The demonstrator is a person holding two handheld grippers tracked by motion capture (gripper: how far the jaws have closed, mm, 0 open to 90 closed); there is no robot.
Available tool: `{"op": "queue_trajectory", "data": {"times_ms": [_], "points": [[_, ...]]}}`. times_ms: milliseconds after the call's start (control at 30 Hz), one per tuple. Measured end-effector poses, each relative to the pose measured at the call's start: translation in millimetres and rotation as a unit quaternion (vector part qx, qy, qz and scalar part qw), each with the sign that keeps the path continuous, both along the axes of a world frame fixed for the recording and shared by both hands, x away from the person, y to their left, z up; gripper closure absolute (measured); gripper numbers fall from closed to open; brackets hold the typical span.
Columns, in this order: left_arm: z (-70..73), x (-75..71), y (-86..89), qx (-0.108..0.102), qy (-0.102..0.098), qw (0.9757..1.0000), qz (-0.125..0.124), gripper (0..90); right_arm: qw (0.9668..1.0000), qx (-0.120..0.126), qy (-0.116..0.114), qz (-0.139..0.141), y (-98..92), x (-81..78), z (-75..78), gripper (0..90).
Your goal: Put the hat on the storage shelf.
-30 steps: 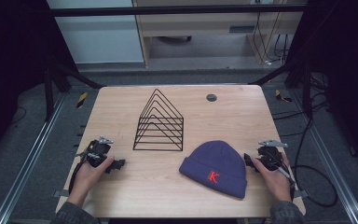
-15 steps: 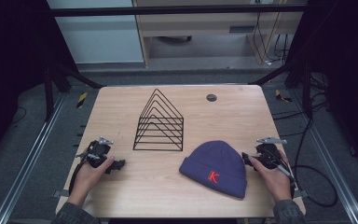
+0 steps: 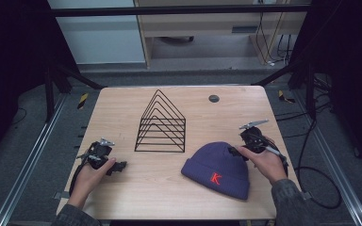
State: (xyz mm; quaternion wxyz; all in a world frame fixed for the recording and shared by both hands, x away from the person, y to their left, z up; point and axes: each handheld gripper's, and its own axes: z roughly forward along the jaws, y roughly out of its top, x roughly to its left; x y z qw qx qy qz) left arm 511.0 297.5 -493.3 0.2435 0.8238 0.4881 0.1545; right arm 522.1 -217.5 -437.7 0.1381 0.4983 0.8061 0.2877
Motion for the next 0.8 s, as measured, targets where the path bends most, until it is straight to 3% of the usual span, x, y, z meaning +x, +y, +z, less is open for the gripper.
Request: {"op": "queue_trajectory", "data": {"times_ms": [133, 300, 500, 800], "points": [[0.2, 0.3, 0.0, 0.001, 0.001, 1.0000, -0.001, 0.0, 0.9998, -0.002, 0.016, 0.011, 8.7, 15.1, -1.8, 22.0], [0.4, 0.7, -0.2, 0.000, 0.005, 1.0000, -0.002, 0.0, 0.9996, 0.006, 0.021, 0.020, 17.5, 27.8, -7.1, 35.0], [0.5, 0.8, -0.1, 0.000, 0.005, 1.0000, -0.002, 0.0, 0.9993, 0.003, 0.029, 0.024, 26.7, 34.9, -13.6, 43.3], [0.6, 0.8, -0.1, 0.001, 0.006, 1.0000, -0.003, 0.0, 0.9988, -0.002, 0.047, 0.011, 26.2, 34.0, -27.2, 41.5]]}}
